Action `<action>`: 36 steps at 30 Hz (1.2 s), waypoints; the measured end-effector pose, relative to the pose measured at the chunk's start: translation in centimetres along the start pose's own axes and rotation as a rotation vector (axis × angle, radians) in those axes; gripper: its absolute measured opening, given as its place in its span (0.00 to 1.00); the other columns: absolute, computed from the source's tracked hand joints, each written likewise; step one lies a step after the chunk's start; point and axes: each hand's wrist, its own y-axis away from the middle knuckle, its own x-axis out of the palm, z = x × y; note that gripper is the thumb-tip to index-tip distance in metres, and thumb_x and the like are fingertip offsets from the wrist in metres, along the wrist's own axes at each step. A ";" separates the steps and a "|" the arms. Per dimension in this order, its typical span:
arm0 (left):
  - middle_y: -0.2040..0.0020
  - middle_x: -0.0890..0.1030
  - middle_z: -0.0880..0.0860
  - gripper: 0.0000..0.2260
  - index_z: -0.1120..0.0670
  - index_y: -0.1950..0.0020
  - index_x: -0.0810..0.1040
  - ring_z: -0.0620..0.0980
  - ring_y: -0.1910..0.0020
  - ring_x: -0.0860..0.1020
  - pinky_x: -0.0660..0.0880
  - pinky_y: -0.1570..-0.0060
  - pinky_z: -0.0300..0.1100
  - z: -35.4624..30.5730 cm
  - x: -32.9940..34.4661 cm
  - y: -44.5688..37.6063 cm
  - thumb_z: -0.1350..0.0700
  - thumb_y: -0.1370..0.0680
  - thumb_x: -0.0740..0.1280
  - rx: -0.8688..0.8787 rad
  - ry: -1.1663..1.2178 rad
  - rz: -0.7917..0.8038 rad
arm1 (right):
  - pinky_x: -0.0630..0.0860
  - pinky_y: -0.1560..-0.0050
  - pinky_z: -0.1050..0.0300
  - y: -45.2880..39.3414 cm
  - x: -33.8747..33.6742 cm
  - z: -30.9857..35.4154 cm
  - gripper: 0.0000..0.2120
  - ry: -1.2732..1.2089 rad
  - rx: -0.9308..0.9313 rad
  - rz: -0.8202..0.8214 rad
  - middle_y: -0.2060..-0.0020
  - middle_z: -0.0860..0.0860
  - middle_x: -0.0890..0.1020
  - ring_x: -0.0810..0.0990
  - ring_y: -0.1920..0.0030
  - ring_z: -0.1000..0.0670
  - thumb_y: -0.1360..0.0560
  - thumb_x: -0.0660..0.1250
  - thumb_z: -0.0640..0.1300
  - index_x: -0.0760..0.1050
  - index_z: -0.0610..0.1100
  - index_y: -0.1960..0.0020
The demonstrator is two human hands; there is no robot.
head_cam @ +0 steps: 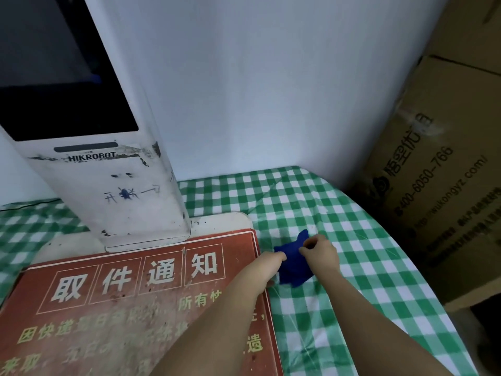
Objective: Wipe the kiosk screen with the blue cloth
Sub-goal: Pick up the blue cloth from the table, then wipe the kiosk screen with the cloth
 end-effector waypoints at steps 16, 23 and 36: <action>0.31 0.71 0.56 0.23 0.55 0.27 0.65 0.53 0.42 0.76 0.75 0.41 0.47 -2.1 -8.6 12.9 0.49 0.21 0.61 0.209 0.167 -0.143 | 0.71 0.62 0.62 8.6 -7.6 14.0 0.11 -0.411 -0.256 0.258 0.52 0.47 0.80 0.77 0.58 0.51 0.23 0.67 0.46 0.77 0.39 0.47; 0.47 0.81 0.57 0.29 0.55 0.41 0.77 0.55 0.54 0.79 0.74 0.49 0.48 -2.0 -13.5 18.0 0.33 0.27 0.61 0.383 0.743 0.031 | 0.71 0.55 0.56 14.7 -9.2 21.0 0.14 -0.552 -0.438 0.396 0.60 0.48 0.79 0.75 0.58 0.49 0.23 0.65 0.54 0.73 0.44 0.60; 0.55 0.80 0.55 0.07 0.59 0.46 0.76 0.50 0.57 0.79 0.78 0.53 0.42 1.4 -28.4 26.9 0.62 0.23 0.66 0.551 0.563 0.003 | 0.72 0.44 0.53 25.3 -2.7 30.5 0.09 -0.494 -0.511 0.325 0.45 0.48 0.80 0.77 0.44 0.47 0.19 0.57 0.44 0.76 0.48 0.47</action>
